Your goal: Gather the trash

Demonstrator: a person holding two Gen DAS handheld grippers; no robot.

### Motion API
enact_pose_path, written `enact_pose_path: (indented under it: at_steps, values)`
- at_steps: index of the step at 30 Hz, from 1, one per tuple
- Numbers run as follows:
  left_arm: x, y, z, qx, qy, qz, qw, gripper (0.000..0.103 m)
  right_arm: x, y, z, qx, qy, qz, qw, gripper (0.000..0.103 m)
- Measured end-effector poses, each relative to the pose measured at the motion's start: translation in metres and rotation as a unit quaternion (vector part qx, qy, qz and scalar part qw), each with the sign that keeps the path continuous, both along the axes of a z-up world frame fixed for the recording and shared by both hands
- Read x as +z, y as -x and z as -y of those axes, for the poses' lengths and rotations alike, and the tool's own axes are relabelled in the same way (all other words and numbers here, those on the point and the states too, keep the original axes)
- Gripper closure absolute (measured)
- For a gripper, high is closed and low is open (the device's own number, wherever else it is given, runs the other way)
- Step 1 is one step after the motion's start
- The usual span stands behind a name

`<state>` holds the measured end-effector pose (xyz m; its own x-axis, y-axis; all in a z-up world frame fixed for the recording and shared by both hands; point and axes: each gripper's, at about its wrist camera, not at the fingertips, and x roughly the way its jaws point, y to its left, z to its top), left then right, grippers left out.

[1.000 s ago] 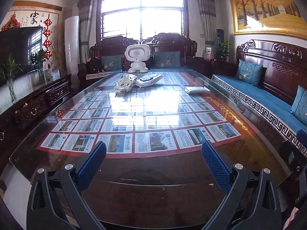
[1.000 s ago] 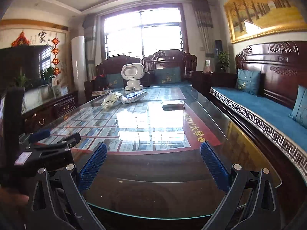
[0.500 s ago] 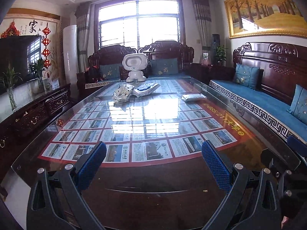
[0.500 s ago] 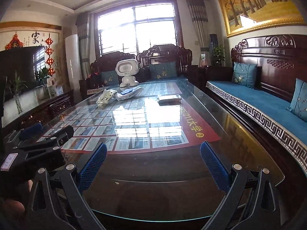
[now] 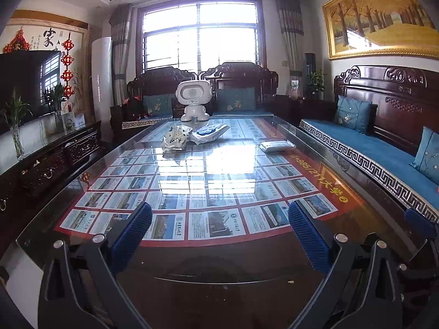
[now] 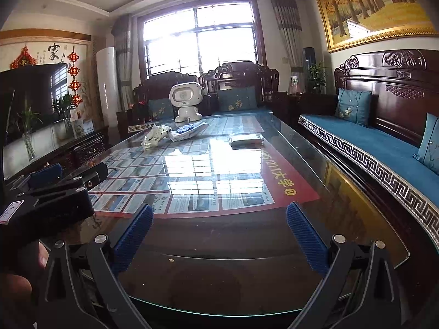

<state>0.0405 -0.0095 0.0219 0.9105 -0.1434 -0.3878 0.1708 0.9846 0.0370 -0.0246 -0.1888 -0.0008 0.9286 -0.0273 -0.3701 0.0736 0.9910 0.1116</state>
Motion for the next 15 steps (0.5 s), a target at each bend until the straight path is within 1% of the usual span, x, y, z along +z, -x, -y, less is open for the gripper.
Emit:
enact_pose_path:
  at_steps: [3,9,12,15]
  values:
    - [0.002,-0.001,0.001,-0.006,0.002,-0.001,1.0,0.004,0.0,-0.001,0.0,0.0,0.001,-0.001,1.0,0.008]
    - [0.006,-0.002,0.007,-0.011,-0.006,0.008,0.9999,0.004,-0.001,-0.003,0.001,0.002,-0.003,-0.005,1.0,0.008]
    - [0.006,-0.007,0.009,-0.002,-0.011,0.012,0.9999,0.004,-0.001,-0.004,0.002,0.003,-0.009,-0.007,1.0,0.008]
    - [0.006,-0.016,0.007,0.005,-0.002,0.004,1.0,0.004,-0.001,-0.006,0.005,-0.002,-0.013,-0.009,1.0,0.008]
